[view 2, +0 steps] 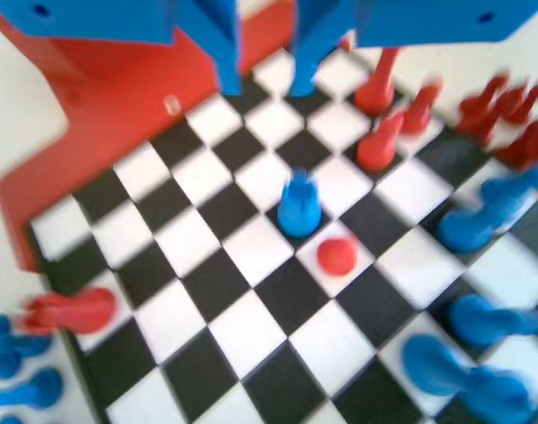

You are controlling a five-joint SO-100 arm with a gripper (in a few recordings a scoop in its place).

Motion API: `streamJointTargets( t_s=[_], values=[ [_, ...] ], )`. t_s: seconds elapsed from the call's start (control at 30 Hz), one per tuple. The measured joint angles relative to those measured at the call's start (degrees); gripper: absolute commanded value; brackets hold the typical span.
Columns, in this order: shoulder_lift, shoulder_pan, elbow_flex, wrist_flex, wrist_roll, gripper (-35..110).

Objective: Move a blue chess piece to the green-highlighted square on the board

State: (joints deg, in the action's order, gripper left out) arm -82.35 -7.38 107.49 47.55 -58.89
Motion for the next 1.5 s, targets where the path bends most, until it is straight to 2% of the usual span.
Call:
streamJointTargets(
  t_s=[0.4, 0.87, 1.13, 1.5],
  values=[
    [-20.9, -3.7, -2.3, 15.8, -12.8, 1],
    [-48.8, -0.9, -1.8, 41.7, -36.7, 1],
    [-65.3, 3.7, 6.8, 45.8, -42.2, 1],
    [-77.4, 6.9, 15.6, 47.2, -43.6, 1]
  ],
)
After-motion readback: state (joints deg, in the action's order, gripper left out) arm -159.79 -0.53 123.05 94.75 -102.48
